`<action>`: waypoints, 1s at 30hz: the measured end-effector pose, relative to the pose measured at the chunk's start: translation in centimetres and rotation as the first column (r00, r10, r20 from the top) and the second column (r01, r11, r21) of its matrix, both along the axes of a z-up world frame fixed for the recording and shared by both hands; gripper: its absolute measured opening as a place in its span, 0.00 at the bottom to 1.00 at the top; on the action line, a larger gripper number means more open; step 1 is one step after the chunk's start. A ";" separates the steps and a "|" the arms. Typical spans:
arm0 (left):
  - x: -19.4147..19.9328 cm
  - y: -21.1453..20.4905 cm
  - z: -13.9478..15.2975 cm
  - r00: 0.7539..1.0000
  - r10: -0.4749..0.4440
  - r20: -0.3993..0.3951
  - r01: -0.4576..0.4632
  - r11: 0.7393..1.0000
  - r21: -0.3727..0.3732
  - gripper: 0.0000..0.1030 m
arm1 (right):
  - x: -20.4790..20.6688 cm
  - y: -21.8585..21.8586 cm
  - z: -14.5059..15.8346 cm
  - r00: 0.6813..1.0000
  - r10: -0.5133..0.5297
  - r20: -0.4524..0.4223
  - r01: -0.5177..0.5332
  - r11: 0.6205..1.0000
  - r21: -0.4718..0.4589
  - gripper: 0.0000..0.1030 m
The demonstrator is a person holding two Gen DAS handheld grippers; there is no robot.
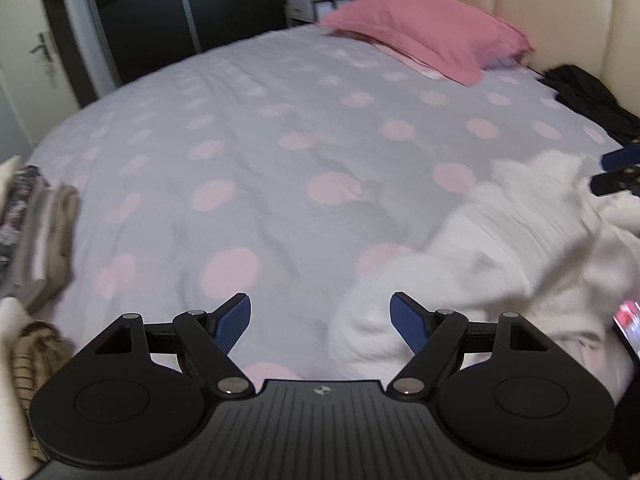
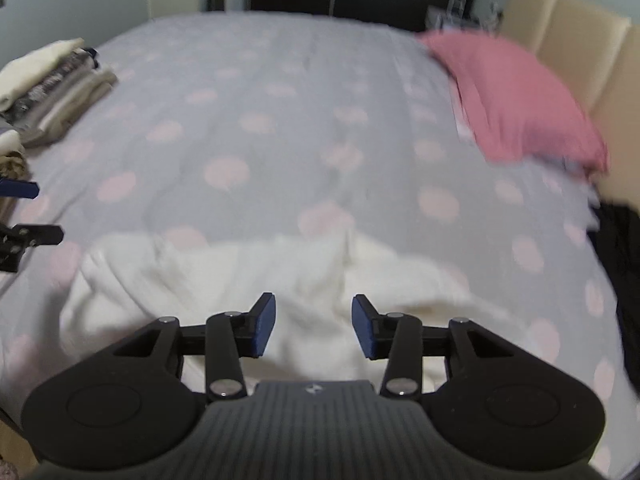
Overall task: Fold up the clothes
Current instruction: 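Carry the white garment with the right gripper and lay it across the bed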
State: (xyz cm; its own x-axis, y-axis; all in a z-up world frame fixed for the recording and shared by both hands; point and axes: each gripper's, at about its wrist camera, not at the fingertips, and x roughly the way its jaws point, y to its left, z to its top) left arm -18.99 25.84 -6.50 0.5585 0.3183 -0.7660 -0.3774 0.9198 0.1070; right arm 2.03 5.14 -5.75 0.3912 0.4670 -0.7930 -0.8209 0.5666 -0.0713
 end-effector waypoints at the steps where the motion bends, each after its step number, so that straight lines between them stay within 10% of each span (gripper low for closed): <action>1: 0.0 -0.3 -0.5 1.000 -0.015 -0.009 0.015 1.000 -0.003 0.74 | 0.2 -0.3 -0.5 1.000 -0.004 -0.019 0.004 1.000 -0.005 0.45; 17: 0.0 -2.2 -4.9 0.985 -0.119 -0.123 0.105 0.988 -0.113 0.74 | -5.6 0.6 -9.8 0.949 0.208 -0.238 -0.261 0.940 -0.220 0.45; 30: -0.1 -2.8 -3.0 0.988 -0.133 -0.076 0.128 0.990 -0.065 0.74 | -6.3 1.0 -8.1 0.915 0.255 -0.314 -0.317 0.934 -0.164 0.09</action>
